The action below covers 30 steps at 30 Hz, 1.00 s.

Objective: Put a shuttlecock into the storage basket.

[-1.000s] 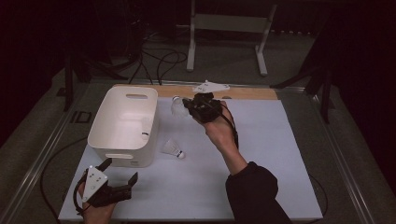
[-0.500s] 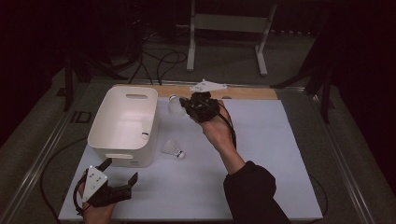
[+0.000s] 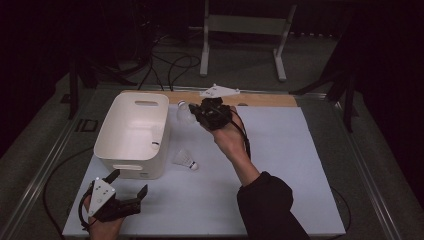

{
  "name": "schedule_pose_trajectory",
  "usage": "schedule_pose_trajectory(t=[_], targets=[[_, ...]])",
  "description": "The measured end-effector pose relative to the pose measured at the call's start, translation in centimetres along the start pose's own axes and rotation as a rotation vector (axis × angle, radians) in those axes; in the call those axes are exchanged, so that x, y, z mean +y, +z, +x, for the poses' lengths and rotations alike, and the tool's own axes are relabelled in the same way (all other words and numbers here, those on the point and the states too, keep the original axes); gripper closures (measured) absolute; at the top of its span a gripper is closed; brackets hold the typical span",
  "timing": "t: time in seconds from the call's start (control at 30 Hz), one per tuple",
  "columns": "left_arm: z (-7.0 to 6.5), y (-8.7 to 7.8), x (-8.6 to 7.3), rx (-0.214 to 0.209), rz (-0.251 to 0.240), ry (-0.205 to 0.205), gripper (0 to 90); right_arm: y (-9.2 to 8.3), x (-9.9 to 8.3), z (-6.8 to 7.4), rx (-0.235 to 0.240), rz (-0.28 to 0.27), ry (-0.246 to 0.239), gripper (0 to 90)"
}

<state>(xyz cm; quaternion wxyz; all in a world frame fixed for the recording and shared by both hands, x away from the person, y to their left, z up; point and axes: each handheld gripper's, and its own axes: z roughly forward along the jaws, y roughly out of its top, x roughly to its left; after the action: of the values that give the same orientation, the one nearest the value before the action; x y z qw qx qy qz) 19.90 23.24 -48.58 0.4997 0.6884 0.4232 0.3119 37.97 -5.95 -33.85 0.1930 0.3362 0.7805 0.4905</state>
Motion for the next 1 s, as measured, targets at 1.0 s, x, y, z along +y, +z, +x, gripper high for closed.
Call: schedule_pose_trajectory(t=[1.0], targets=[[0.01, -0.04, 0.01, 0.0, -0.001, 0.001, 0.2, 0.7, 0.49, 0.99, 0.02, -0.014, -0.003, 89.4]])
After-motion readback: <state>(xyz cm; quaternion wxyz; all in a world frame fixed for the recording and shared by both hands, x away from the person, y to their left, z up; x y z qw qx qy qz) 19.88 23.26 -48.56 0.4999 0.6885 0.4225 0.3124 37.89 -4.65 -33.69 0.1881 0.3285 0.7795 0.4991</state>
